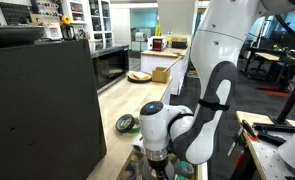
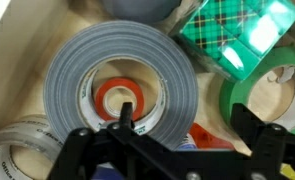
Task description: Get the grey masking tape from the open drawer
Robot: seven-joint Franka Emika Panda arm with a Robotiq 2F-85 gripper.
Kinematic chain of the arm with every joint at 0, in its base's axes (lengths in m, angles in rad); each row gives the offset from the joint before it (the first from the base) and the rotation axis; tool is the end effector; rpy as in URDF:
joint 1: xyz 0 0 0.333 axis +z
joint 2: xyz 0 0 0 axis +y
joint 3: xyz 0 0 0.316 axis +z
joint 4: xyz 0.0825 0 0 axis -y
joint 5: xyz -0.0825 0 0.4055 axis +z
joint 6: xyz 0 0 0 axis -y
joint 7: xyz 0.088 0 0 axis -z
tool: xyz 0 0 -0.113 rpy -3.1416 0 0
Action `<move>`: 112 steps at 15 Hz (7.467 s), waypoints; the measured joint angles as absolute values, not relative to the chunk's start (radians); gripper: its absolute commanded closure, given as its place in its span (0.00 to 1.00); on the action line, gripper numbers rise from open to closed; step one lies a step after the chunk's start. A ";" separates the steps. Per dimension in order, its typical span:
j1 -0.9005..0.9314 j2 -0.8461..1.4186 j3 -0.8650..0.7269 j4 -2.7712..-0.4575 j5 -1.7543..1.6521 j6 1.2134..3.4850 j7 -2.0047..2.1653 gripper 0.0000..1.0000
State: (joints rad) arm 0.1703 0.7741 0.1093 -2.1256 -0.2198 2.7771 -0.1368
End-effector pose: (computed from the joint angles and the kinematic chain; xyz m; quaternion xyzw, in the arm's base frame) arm 0.5060 0.1636 0.0074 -0.9539 -0.2950 0.0556 0.0019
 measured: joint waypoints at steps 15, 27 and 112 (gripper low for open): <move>0.170 0.824 0.111 -2.129 -0.177 2.840 -0.126 0.00; 0.170 0.849 0.102 -2.129 -0.172 2.897 -0.125 0.86; -0.100 0.399 -0.063 -2.003 -0.113 2.372 -0.284 0.88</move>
